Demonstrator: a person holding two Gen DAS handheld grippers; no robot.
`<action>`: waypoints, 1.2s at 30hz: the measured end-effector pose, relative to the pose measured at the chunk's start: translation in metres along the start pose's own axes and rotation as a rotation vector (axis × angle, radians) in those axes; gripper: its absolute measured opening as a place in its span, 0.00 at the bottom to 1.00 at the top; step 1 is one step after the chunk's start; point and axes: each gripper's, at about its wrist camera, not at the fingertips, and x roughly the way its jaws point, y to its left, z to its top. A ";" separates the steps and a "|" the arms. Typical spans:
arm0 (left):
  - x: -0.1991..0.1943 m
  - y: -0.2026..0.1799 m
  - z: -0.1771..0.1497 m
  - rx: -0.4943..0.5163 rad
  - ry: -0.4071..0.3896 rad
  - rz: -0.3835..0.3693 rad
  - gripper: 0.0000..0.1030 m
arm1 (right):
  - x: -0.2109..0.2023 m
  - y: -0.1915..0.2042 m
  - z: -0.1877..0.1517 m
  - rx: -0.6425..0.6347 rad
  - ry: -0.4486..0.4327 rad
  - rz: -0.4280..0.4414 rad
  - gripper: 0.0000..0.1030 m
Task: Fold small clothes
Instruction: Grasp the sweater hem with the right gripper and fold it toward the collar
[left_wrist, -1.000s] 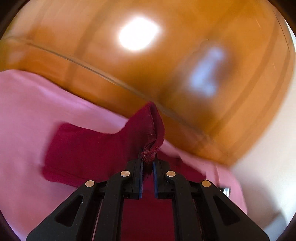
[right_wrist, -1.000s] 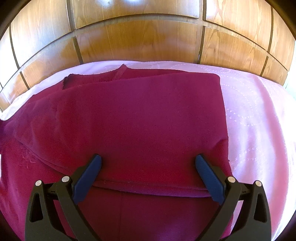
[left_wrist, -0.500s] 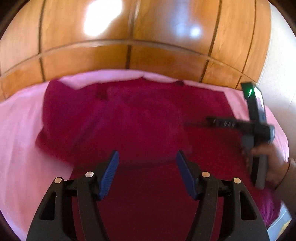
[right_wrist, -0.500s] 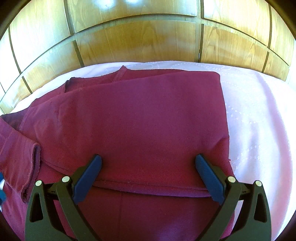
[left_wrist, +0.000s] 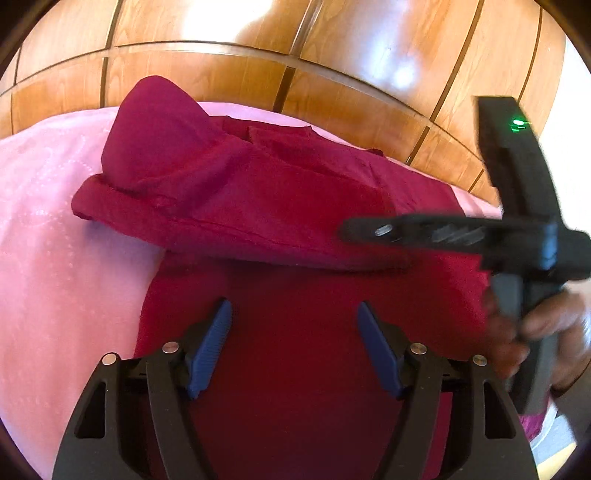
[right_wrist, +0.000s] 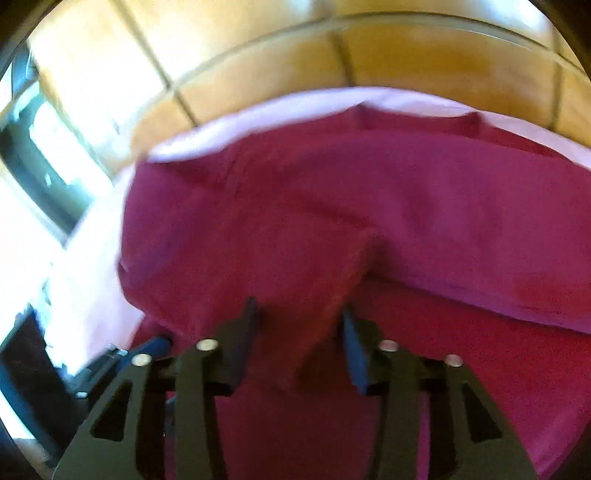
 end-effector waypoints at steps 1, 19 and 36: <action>-0.002 0.002 0.000 -0.005 -0.002 -0.005 0.67 | -0.001 0.006 0.003 -0.012 -0.006 -0.003 0.07; -0.005 0.001 -0.004 -0.002 0.000 -0.009 0.69 | -0.084 -0.134 0.037 0.197 -0.175 -0.376 0.07; -0.014 -0.006 0.088 -0.018 -0.101 0.014 0.69 | -0.116 -0.165 0.007 0.290 -0.247 -0.325 0.43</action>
